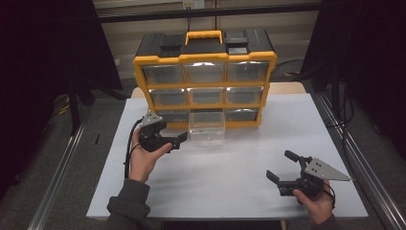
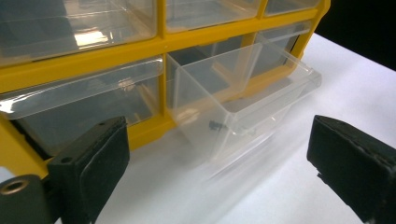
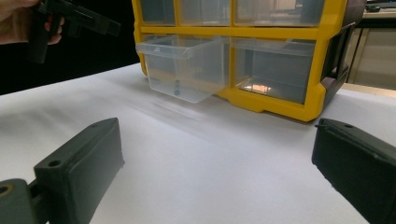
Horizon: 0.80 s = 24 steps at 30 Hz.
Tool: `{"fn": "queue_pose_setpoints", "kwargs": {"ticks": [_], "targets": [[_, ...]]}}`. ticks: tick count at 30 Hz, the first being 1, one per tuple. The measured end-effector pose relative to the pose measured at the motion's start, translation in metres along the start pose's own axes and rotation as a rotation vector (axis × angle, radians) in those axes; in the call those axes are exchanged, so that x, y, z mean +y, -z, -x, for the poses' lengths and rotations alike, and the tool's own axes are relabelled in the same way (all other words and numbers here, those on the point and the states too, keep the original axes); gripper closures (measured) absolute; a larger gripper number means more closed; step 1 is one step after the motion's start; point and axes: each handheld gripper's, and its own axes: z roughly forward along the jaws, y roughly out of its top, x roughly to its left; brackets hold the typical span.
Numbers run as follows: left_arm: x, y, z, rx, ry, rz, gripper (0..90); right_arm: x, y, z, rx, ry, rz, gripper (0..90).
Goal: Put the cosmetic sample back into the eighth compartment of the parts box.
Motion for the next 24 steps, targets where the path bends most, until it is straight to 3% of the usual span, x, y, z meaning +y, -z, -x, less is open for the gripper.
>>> {"fn": "queue_pose_setpoints", "kwargs": {"ticks": [24], "targets": [[-0.029, 0.022, -0.014, 0.008, 0.016, 0.067, 4.5, 0.000, 0.001, 0.000, -0.006, -0.003, 0.007, 1.0]]}}
